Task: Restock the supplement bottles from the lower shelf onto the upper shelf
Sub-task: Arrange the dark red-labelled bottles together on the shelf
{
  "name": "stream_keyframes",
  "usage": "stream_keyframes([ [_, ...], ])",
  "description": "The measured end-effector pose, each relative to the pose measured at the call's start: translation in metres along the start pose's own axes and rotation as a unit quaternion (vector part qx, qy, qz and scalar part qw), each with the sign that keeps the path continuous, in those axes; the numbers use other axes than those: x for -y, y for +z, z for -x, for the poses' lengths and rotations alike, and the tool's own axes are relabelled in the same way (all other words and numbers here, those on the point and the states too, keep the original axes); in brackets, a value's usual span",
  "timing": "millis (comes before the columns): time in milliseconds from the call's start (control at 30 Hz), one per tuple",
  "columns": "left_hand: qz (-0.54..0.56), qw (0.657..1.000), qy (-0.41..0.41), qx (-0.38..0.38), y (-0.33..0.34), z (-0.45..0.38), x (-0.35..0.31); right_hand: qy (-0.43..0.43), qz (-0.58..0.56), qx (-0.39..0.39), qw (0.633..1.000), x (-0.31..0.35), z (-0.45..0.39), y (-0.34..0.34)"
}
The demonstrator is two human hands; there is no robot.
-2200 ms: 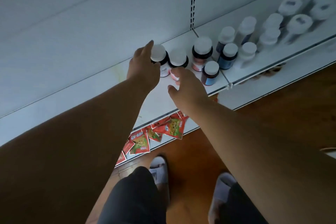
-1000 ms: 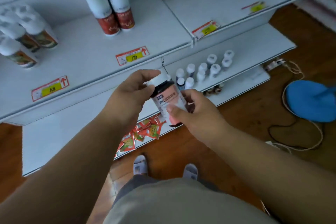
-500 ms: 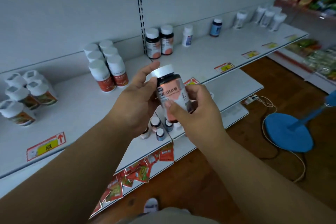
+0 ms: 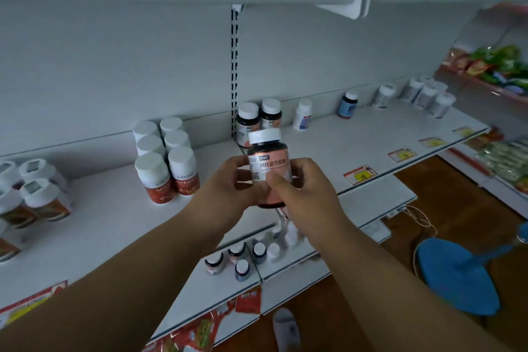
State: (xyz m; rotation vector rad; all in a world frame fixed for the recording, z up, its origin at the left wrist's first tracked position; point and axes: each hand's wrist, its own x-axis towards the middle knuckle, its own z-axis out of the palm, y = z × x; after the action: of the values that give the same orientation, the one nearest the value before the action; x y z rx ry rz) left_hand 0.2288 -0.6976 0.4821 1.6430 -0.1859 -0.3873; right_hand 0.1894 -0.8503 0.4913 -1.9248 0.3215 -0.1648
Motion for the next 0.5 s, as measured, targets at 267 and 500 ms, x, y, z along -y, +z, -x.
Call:
stream_keyframes([
  [267,-0.125,0.985,-0.017,-0.121,0.031,-0.086,0.024,-0.039,0.132,0.144,0.98,-0.018,-0.119,-0.024],
  [500,-0.224,0.948,-0.043,-0.22,0.042,-0.139,0.041,-0.088,0.163,0.219,0.958,-0.051,-0.193,-0.019],
])
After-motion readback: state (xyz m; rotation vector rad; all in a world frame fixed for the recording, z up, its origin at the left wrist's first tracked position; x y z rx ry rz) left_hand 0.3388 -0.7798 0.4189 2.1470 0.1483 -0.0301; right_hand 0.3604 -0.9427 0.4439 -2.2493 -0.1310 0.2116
